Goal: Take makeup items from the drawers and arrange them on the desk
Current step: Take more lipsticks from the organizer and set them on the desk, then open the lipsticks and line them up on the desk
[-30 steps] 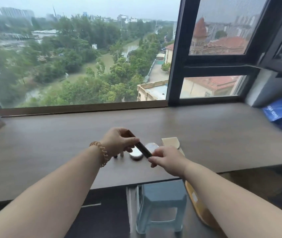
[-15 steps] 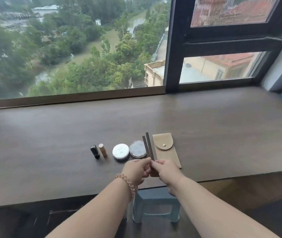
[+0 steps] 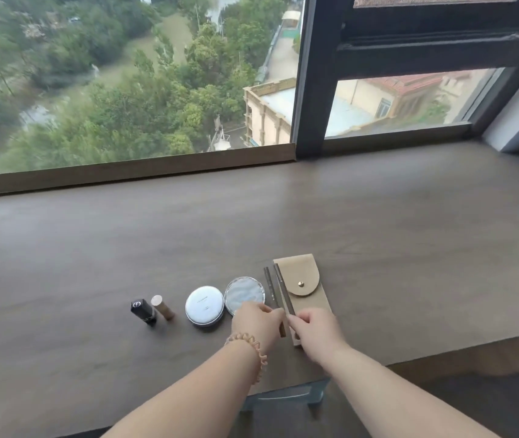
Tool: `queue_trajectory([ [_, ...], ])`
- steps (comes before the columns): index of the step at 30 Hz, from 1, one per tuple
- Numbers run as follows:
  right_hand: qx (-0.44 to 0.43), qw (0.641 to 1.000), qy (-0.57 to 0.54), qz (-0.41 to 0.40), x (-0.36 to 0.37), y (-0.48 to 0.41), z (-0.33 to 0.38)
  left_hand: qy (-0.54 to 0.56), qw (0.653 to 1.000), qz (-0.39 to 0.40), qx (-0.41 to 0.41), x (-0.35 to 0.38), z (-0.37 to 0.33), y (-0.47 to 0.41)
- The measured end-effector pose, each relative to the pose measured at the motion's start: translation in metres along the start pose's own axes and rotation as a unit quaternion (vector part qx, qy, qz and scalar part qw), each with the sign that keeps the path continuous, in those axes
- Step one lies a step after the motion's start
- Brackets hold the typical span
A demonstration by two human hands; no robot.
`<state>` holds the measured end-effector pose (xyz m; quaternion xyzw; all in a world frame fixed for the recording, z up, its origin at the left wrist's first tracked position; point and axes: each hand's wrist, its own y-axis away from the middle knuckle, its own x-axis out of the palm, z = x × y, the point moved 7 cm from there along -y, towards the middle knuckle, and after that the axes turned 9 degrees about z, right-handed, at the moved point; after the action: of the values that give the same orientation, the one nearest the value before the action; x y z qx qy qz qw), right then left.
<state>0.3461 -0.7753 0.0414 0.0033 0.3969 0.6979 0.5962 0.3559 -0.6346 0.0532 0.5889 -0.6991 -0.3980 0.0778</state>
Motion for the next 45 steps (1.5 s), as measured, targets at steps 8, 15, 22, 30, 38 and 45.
queue_trajectory([
  [8, -0.075, 0.976, 0.203, 0.023, 0.009, -0.023, 0.02, -0.137, 0.986, -0.087, -0.019, -0.004, 0.003, -0.016],
  [15, -0.149, 0.945, 0.29, 0.024, 0.012, -0.023, 0.022, -0.22, 0.965, -0.133, -0.046, 0.0, 0.003, -0.02],
  [22, -0.236, 0.882, 0.406, 0.038, 0.02, -0.02, 0.032, -0.229, 0.962, -0.144, -0.034, 0.012, 0.002, -0.02],
  [30, -0.255, 0.878, 0.404, 0.028, 0.012, -0.021, 0.028, -0.248, 0.956, -0.154, -0.035, 0.014, -0.004, -0.019],
  [38, -0.255, 0.891, 0.374, 0.045, 0.0, -0.014, 0.032, -0.236, 0.957, -0.161, -0.04, 0.008, -0.007, -0.009],
  [45, -0.313, 0.898, 0.295, 0.093, -0.011, 0.0, 0.07, -0.207, 0.952, -0.224, 0.026, -0.032, -0.029, 0.024],
])
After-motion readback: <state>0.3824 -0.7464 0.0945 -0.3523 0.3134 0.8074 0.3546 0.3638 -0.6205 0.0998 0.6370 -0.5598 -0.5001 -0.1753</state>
